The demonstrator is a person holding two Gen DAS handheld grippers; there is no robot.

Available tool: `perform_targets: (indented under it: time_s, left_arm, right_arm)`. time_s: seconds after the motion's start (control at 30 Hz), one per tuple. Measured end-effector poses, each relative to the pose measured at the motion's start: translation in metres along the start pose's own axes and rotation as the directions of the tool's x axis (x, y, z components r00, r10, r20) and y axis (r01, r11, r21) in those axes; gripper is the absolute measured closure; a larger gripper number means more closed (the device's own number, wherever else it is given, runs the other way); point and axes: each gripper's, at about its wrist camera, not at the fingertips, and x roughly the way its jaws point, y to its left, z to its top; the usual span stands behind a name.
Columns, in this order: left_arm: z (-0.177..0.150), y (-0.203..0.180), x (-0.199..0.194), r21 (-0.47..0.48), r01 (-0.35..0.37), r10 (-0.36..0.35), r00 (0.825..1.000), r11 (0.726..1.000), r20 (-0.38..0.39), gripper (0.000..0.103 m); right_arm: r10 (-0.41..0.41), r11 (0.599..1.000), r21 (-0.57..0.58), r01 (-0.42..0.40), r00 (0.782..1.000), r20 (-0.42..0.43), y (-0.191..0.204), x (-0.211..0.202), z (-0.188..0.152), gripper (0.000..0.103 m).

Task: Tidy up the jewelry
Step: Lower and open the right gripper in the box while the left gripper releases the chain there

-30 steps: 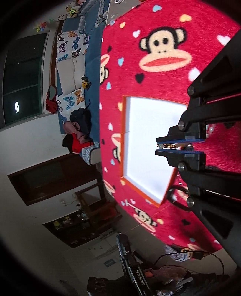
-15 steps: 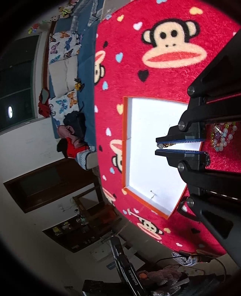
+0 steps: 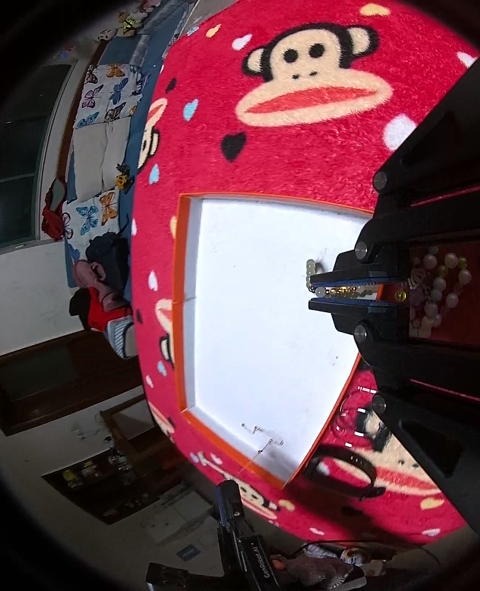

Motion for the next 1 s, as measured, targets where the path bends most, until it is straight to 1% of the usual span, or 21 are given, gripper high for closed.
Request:
perform_targets:
  time_s: [0.3, 0.4, 0.63, 0.67, 0.7, 0.73, 0.77, 0.8, 0.83, 0.87, 1.0]
  left_arm:
    - [-0.013, 0.009, 0.026, -0.04, 0.052, -0.055, 0.996, 0.998, -0.065, 0.091]
    - [-0.014, 0.01, 0.03, -0.049, 0.055, -0.059, 0.995, 0.997, -0.08, 0.09]
    - [-0.015, 0.001, 0.027, -0.024, 0.052, -0.054, 0.994, 0.998, -0.094, 0.089]
    - [-0.016, 0.0, 0.025, -0.025, 0.049, -0.052, 0.994, 0.998, -0.095, 0.084]
    - [-0.017, -0.001, 0.023, -0.028, 0.047, -0.049, 0.994, 0.999, -0.097, 0.075]
    - [-0.018, -0.002, 0.019, -0.031, 0.046, -0.049, 0.994, 0.998, -0.096, 0.067]
    - [-0.019, -0.004, 0.014, -0.038, 0.044, -0.047, 0.995, 0.998, -0.087, 0.046]
    - [-0.021, -0.005, 0.009, -0.044, 0.042, -0.045, 0.996, 0.998, -0.076, 0.032]
    - [-0.023, -0.007, 0.003, -0.048, 0.041, -0.043, 0.997, 0.998, -0.061, 0.03]
    - [-0.024, -0.009, -0.003, -0.047, 0.043, -0.045, 0.998, 0.998, -0.053, 0.029]
    - [-0.035, -0.022, -0.017, -0.062, 0.051, -0.055, 0.997, 0.997, -0.052, 0.029]
  right_arm:
    - [-0.028, 1.0, -0.008, 0.027, 0.999, -0.029, 0.0, 0.008, -0.005, 0.095]
    - [-0.026, 1.0, -0.004, 0.026, 0.999, -0.038, -0.001, 0.01, -0.006, 0.095]
    - [-0.026, 1.0, -0.002, 0.026, 0.999, -0.03, -0.001, 0.009, -0.004, 0.094]
    - [-0.028, 1.0, 0.002, 0.028, 0.999, -0.026, -0.001, 0.008, -0.003, 0.093]
    - [-0.029, 1.0, 0.005, 0.029, 0.999, -0.022, -0.001, 0.006, -0.003, 0.092]
    - [-0.027, 1.0, 0.008, 0.028, 0.999, -0.016, -0.001, 0.004, -0.003, 0.09]
    - [-0.026, 1.0, 0.012, 0.026, 1.0, -0.008, -0.001, 0.001, -0.002, 0.084]
    - [-0.023, 1.0, 0.014, 0.023, 1.0, -0.002, -0.001, -0.002, -0.003, 0.074]
    - [-0.02, 1.0, 0.013, 0.02, 1.0, 0.006, 0.0, -0.006, -0.003, 0.069]
    - [-0.021, 1.0, 0.009, 0.021, 1.0, 0.014, 0.001, -0.009, -0.003, 0.063]
    - [-0.028, 1.0, -0.007, 0.028, 0.999, 0.039, 0.007, -0.023, -0.008, 0.061]
